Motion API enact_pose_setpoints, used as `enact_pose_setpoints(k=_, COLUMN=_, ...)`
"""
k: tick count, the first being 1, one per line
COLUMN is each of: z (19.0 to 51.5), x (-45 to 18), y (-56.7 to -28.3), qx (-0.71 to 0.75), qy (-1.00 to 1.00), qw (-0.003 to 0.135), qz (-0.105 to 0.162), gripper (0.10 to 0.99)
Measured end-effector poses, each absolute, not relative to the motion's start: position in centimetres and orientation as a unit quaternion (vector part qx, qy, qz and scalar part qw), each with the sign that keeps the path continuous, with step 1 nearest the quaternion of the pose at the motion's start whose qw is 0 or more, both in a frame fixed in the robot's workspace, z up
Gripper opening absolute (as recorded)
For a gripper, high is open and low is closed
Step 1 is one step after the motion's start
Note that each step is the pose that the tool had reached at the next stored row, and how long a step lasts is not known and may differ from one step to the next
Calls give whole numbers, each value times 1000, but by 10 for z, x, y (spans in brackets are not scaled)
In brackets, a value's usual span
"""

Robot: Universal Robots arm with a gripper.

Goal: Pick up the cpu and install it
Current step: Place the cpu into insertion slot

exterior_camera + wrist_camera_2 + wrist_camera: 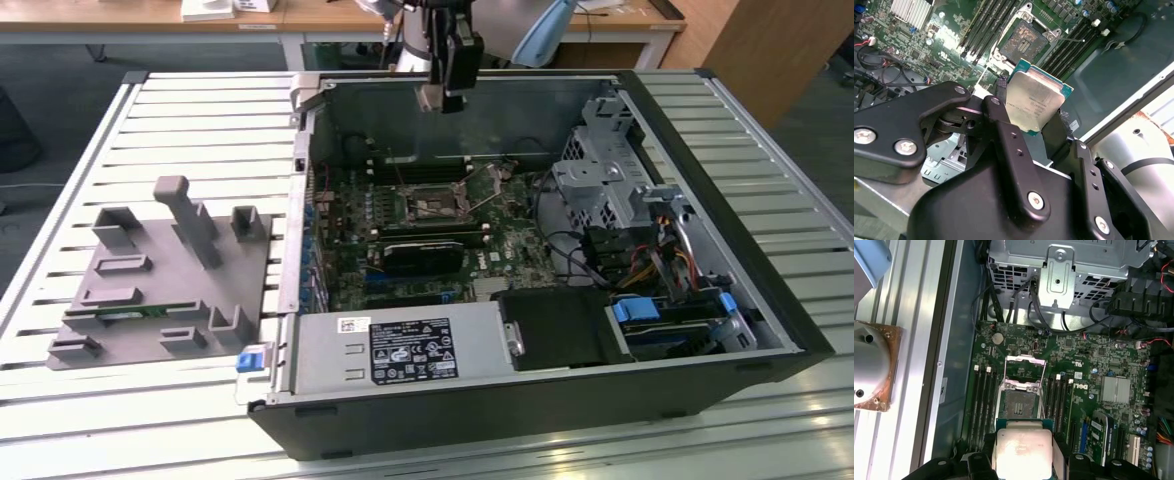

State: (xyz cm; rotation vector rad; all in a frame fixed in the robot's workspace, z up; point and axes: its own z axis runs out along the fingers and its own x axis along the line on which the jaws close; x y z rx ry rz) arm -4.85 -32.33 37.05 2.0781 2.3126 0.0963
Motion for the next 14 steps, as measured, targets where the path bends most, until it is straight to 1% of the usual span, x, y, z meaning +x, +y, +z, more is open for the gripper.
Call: enact_pose_setpoints(k=14, z=366, x=-48, y=-323, qx=668, qy=743, qw=15, qz=31, gripper=533)
